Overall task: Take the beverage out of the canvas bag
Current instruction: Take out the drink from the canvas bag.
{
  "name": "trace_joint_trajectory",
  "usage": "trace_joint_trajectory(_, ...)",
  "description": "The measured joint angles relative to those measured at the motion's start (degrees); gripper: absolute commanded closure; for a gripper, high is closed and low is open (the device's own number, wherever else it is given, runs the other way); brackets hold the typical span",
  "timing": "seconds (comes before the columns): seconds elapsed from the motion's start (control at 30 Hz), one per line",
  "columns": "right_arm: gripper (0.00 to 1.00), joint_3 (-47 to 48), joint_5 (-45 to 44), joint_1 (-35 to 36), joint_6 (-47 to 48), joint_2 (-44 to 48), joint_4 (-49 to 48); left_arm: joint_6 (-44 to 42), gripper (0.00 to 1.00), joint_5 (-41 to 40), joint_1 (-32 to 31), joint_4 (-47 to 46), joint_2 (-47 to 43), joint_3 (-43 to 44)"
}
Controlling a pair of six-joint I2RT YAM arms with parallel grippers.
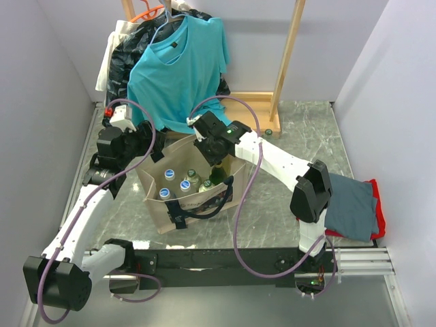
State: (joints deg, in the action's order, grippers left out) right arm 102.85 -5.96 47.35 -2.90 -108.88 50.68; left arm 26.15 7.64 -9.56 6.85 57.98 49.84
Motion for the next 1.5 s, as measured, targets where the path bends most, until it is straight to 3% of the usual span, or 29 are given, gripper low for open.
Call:
trace_joint_trajectory(0.23,1.0,2.12,-0.04,0.0,0.04,-0.07,2.91,0.02,0.04,0.0,0.0,-0.02,0.0,0.0)
trace_joint_trajectory(0.47,1.0,15.8,-1.88,0.0,1.01,0.48,4.96,0.02,0.04,0.0,0.0,-0.02,0.0,0.0)
trace_joint_trajectory(0.7,1.0,16.81,-1.95,0.0,1.07,1.9,5.75,0.02,0.04,0.02,0.0,-0.09,-0.02,0.0)
trace_joint_trajectory(0.73,0.8,16.7,-1.86,0.0,1.07,1.88,6.16,0.02,0.04,0.0,0.0,-0.09,-0.02,0.0)
trace_joint_trajectory(0.8,0.72,16.2,-1.46,0.0,0.85,1.92,6.45,0.02,0.04,0.0,0.0,-0.11,-0.02,0.0)
trace_joint_trajectory(0.83,0.6,15.58,-1.36,0.02,0.72,2.01,6.43,0.02,0.04,0.02,0.0,-0.11,-0.02,0.0)
trace_joint_trajectory(1.17,0.53,7.28,2.62,0.02,-0.28,2.36,8.7,0.02,0.04,0.02,0.0,-0.13,-0.02,0.0)
trace_joint_trajectory(1.27,0.43,6.38,2.47,0.02,-0.5,2.34,8.66,0.0,0.04,0.0,0.0,-0.13,-0.02,0.0)
trace_joint_trajectory(1.5,0.36,7.52,2.08,0.0,-0.68,1.2,10.1,-0.02,0.04,0.0,0.0,-0.07,-0.02,0.0)
